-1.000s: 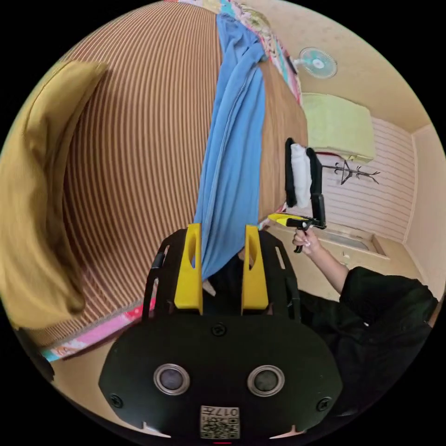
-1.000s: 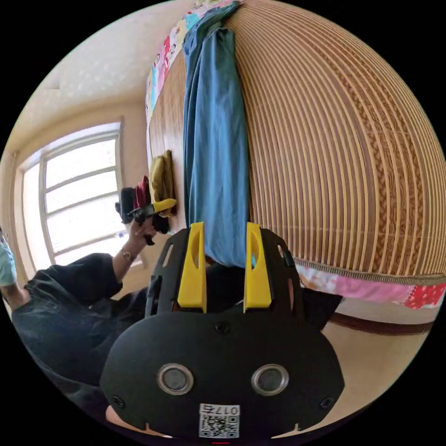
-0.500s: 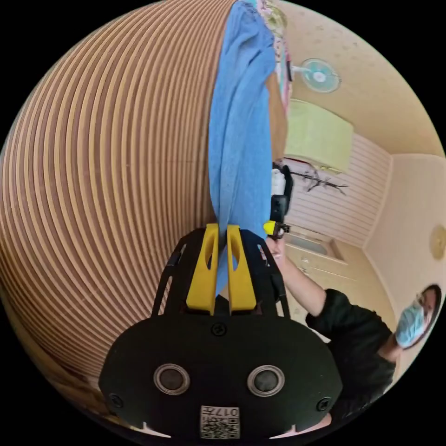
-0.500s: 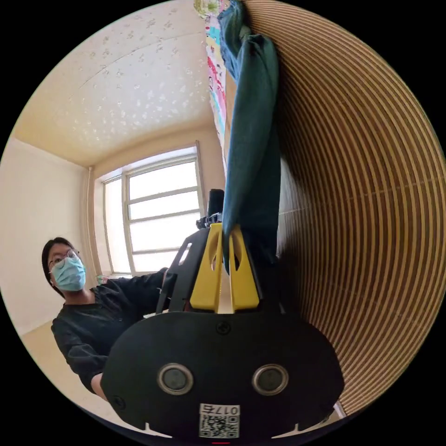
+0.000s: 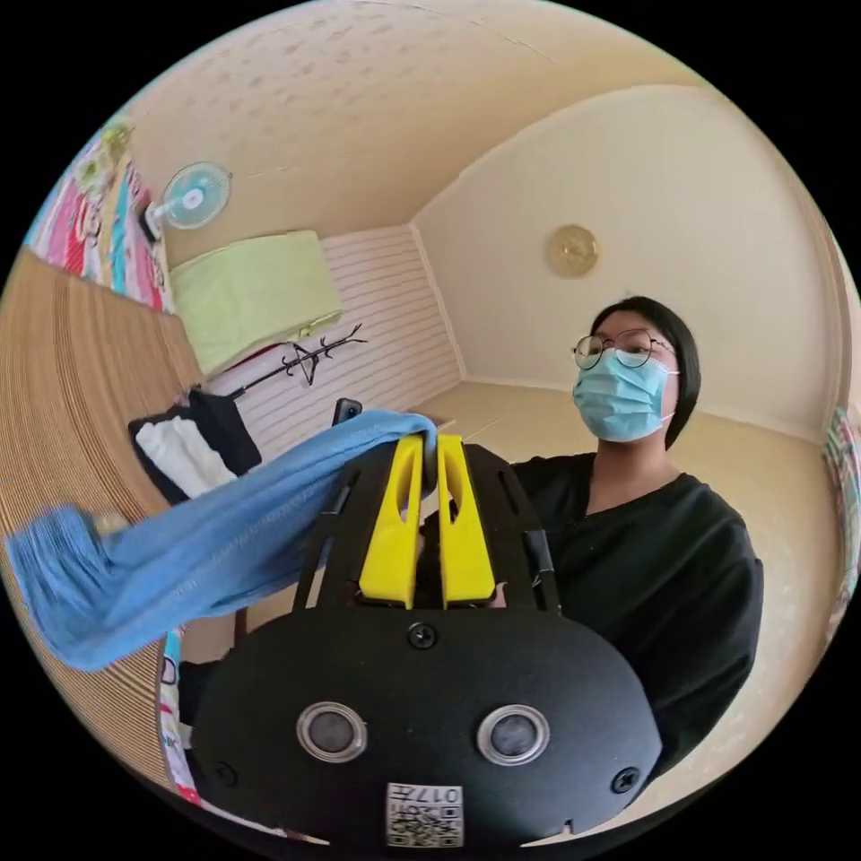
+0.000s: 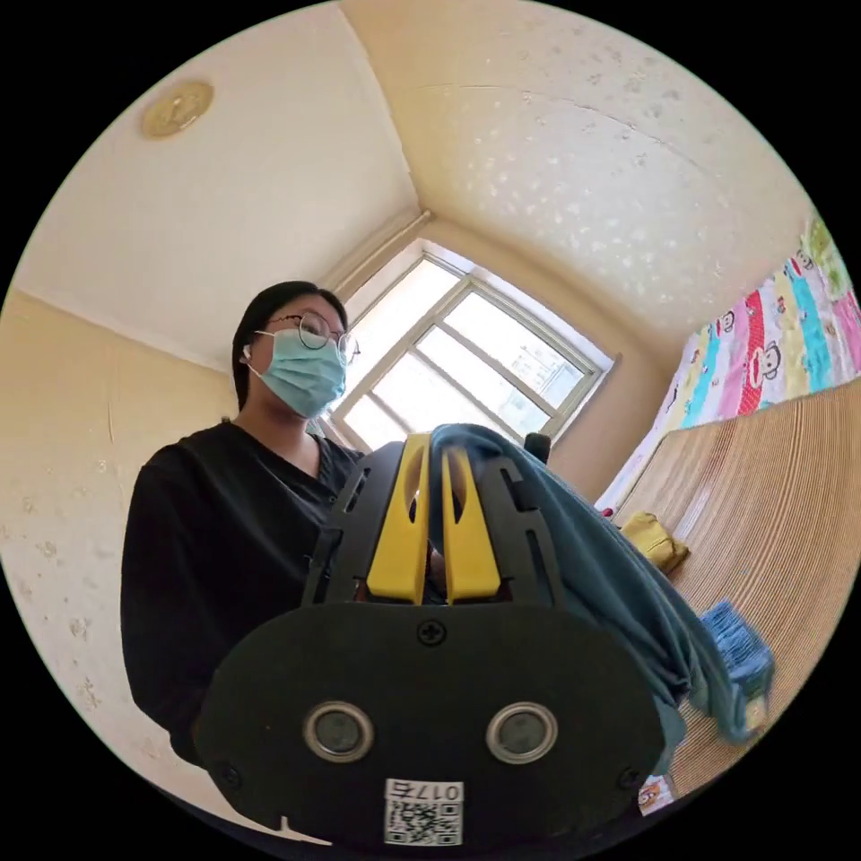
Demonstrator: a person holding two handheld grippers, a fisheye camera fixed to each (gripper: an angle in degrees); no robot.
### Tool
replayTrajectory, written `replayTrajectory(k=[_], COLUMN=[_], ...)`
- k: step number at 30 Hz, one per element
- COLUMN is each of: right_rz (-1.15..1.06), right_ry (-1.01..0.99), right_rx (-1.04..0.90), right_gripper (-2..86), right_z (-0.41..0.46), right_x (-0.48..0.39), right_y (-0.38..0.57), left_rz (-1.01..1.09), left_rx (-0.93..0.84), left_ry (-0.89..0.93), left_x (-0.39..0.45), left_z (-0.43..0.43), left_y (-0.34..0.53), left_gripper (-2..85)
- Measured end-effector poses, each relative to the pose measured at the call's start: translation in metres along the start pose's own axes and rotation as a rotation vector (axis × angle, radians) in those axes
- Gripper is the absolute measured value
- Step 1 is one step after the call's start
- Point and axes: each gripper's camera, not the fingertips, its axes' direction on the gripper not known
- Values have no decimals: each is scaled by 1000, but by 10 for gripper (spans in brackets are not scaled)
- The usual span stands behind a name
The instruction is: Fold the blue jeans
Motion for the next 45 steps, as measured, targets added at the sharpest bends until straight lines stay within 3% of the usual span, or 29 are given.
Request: replayTrajectory(k=[4, 6, 8, 11, 15, 27, 33, 38, 43, 45], right_rz=[-93, -75, -57, -112, -159, -279, -332, -226, -32, 41], right_ry=[40, 91, 49, -55, 47, 54, 93, 203, 337, 487], right_rx=[40, 58, 84, 97, 58, -59, -50, -53, -80, -128], right_gripper=[12, 11, 11, 11, 12, 11, 10, 9, 9, 9], right_z=[-7, -17, -21, -16, -14, 22, 50, 53, 49, 55], right_x=[-53, -62, -64, -85, -116, -176, -190, -130, -5, 67], right_y=[-41, -58, -64, -67, -65, -29, -44, -78, -106, -116], left_rz=[197, 145, 106, 232, 274, 525, 557, 386, 120, 20], left_rx=[-70, -43, -35, -74, -37, -180, -97, -32, -53, -76], left_ry=[-101, -182, -132, -12, -162, -242, -250, -354, -585, -647], left_x=[80, 73, 62, 89, 107, 163, 182, 123, -18, -77], left_z=[57, 65, 75, 115, 137, 221, 237, 219, 167, 142], left_y=[-47, -59, -62, -48, -25, 76, 57, -11, -98, -124], left_gripper=[22, 21, 18, 14, 15, 15, 12, 11, 11, 13])
